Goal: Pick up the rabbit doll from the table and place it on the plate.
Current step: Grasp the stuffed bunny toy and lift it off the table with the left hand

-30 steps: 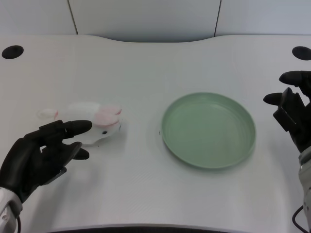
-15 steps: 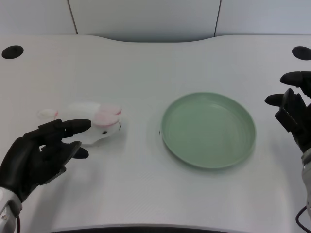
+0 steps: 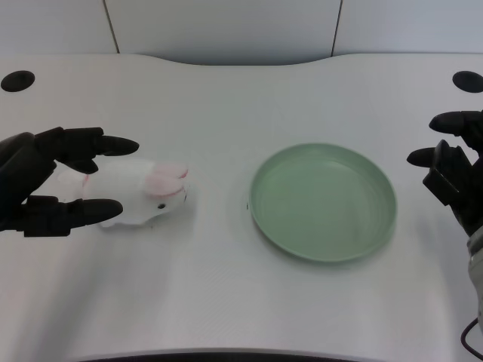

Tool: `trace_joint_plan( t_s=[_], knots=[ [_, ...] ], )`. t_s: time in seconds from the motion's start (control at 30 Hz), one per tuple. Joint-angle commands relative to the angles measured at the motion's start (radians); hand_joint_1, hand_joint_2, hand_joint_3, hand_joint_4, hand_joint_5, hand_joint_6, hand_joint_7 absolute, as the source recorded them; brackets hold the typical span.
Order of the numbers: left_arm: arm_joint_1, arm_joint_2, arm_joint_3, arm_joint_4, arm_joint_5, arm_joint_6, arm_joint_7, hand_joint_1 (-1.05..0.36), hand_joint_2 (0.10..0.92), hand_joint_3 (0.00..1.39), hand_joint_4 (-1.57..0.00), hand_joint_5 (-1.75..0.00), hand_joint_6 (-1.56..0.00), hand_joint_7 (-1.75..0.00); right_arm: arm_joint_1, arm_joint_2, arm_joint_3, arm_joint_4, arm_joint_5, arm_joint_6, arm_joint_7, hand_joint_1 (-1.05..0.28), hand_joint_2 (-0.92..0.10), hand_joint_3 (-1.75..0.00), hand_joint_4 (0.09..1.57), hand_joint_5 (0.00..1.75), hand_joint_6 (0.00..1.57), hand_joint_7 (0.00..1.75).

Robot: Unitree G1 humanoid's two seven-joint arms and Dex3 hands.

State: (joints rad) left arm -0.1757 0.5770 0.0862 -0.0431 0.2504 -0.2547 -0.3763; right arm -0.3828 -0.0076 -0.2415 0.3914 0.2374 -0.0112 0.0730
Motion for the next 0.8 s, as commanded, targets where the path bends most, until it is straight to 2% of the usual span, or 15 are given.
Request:
trace_joint_plan(
  t_s=[0.03, 0.1, 0.2, 0.3, 0.33, 0.4, 0.43, 0.5, 0.57, 0.6, 0.73, 0.8],
  knots=[
    [-0.04, 0.061, -0.007, -0.065, 0.059, -0.017, -0.002, -0.86, 0.921, 0.21, -0.09, -0.92, -0.44, -0.09, 0.006, -0.019, -0.003, 0.009, 0.005, -0.011, 0.014, 0.01, -0.92, -0.96, 0.21, 1.75, 0.0, 1.75],
    [-0.047, 0.071, -0.009, -0.078, 0.066, -0.021, -0.004, -0.87, 0.921, 0.2, -0.07, -0.88, -0.43, -0.08, 0.004, -0.019, -0.008, 0.016, 0.014, -0.013, 0.027, 0.0, -0.91, -0.96, 0.21, 1.75, 0.0, 1.75],
    [-0.048, 0.074, -0.012, -0.081, 0.067, -0.018, -0.002, -0.87, 0.921, 0.19, -0.07, -0.86, -0.43, -0.07, 0.003, -0.018, -0.011, 0.018, 0.014, -0.014, 0.033, 0.0, -0.91, -0.96, 0.21, 1.75, 0.0, 1.75],
    [-0.096, 0.115, -0.031, -0.065, 0.098, -0.012, -0.034, -0.86, 0.921, 0.16, -0.14, -0.76, -0.45, -0.05, 0.01, -0.03, 0.001, 0.025, 0.008, -0.038, 0.076, 0.03, -0.87, -1.0, 0.3, 1.75, 0.0, 1.75],
    [-0.118, 0.126, -0.038, -0.054, 0.105, 0.002, -0.047, -0.86, 0.921, 0.15, -0.16, -0.74, -0.46, -0.04, 0.012, -0.031, 0.001, 0.027, 0.008, -0.046, 0.087, 0.02, -0.85, -1.01, 0.31, 1.75, 0.0, 1.75],
    [-0.145, 0.135, -0.046, -0.04, 0.109, 0.026, -0.063, -0.86, 0.921, 0.15, -0.2, -0.7, -0.47, -0.03, 0.013, -0.031, 0.0, 0.03, 0.01, -0.056, 0.098, 0.0, -0.81, -1.04, 0.34, 1.75, 0.0, 1.75],
    [-0.157, 0.139, -0.05, -0.031, 0.107, 0.035, -0.071, -0.86, 0.921, 0.14, -0.23, -0.66, -0.47, -0.03, 0.014, -0.031, -0.001, 0.03, 0.01, -0.058, 0.1, 0.0, -0.8, -1.05, 0.34, 1.75, 0.0, 1.75],
    [-0.186, 0.147, -0.058, 0.001, 0.096, 0.036, -0.088, -0.86, 0.921, 0.12, -0.26, -0.62, -0.48, -0.02, 0.017, -0.031, 0.004, 0.024, -0.003, -0.053, 0.088, 0.0, -0.8, -1.06, 0.32, 1.75, 0.0, 1.75],
    [-0.223, 0.157, -0.076, 0.045, 0.103, 0.039, -0.106, -0.86, 0.921, 0.11, -0.28, -0.61, -0.48, -0.02, 0.018, -0.03, 0.005, 0.021, -0.007, -0.048, 0.081, 0.0, -0.8, -1.06, 0.31, 1.75, 0.0, 1.75],
    [-0.244, 0.163, -0.088, 0.07, 0.111, 0.042, -0.116, -0.88, 0.921, 0.11, -0.28, -0.59, -0.48, -0.02, 0.019, -0.028, 0.005, 0.021, -0.006, -0.045, 0.079, 0.01, -0.81, -1.06, 0.31, 1.75, 0.0, 1.75],
    [-0.324, 0.173, -0.158, 0.16, 0.157, 0.068, -0.154, -0.91, 0.921, 0.05, -0.29, -0.42, -0.45, 0.0, 0.017, -0.027, -0.001, 0.038, 0.01, -0.057, 0.095, 0.03, -0.83, -1.06, 0.29, 1.75, 0.0, 1.75],
    [-0.349, 0.173, -0.188, 0.195, 0.182, 0.067, -0.159, -0.94, 0.921, 0.04, -0.28, -0.39, -0.42, 0.0, 0.017, -0.029, -0.001, 0.04, 0.01, -0.062, 0.098, 0.02, -0.84, -1.06, 0.28, 1.75, 0.0, 1.75]
  ],
)
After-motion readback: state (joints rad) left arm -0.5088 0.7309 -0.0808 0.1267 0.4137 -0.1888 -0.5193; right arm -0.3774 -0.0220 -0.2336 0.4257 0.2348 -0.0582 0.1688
